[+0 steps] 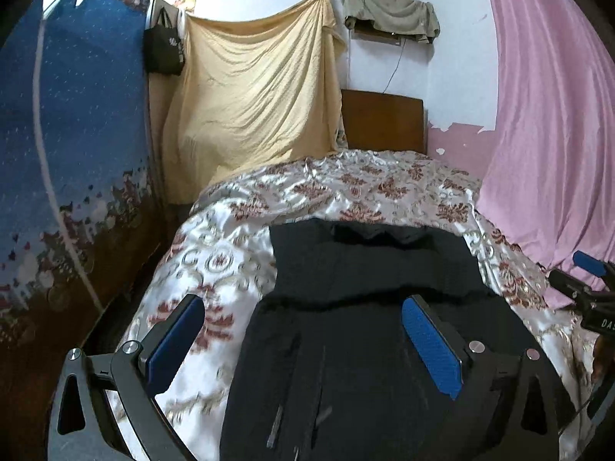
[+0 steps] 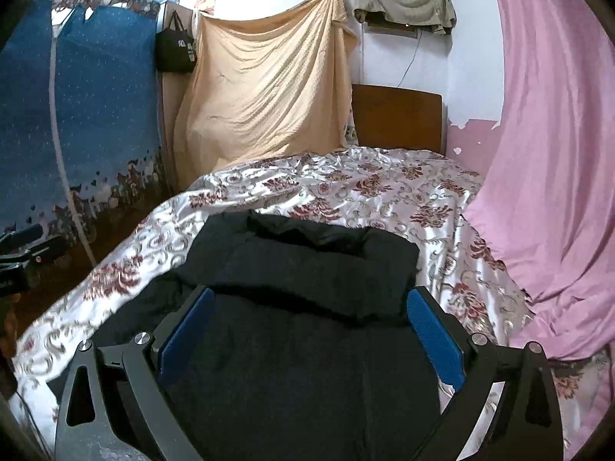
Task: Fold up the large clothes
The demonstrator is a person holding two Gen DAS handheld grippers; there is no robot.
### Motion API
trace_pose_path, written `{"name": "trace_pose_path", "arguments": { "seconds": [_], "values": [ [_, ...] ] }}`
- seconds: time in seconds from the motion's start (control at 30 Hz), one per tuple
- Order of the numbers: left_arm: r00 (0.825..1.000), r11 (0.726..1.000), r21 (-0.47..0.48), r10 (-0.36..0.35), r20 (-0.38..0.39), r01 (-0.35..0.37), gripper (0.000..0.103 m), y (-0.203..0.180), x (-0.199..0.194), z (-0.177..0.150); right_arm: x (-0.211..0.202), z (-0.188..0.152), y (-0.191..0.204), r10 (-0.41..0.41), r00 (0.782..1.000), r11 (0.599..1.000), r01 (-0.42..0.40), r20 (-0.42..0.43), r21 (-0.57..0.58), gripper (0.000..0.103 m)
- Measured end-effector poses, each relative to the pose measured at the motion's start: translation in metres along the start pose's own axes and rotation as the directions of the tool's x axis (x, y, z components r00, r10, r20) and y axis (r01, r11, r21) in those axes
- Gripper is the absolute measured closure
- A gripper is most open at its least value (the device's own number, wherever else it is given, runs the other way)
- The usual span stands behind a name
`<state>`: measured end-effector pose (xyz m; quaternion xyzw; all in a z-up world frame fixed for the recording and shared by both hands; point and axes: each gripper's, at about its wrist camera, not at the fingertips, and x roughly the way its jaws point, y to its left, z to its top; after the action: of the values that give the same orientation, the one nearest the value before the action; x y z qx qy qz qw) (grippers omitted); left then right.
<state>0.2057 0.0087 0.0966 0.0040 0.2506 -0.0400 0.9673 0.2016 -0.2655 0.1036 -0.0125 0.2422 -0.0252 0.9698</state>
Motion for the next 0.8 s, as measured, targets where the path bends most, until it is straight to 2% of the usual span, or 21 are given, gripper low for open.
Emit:
{"name": "trace_pose_path", "arguments": {
  "seconds": [0.27,0.5,0.8],
  "values": [
    [0.998,1.000,0.023,0.016,-0.056,-0.015,0.000,0.020,-0.021,-0.043,-0.039,-0.028,-0.001,-0.061,0.998,0.998,0.061,0.001,0.003,0.005],
    [0.997,0.998,0.066,-0.010,-0.080,0.016,0.000,0.021,-0.038,-0.069,-0.065,-0.056,0.005,-0.059,0.998,0.998,0.059,-0.020,0.006,0.002],
    [0.992,0.997,0.067,-0.025,-0.124,0.034,0.000,0.028,-0.049,-0.099,-0.092,-0.090,0.011,-0.055,0.997,0.998,0.054,-0.049,-0.008,0.002]
  ]
}}
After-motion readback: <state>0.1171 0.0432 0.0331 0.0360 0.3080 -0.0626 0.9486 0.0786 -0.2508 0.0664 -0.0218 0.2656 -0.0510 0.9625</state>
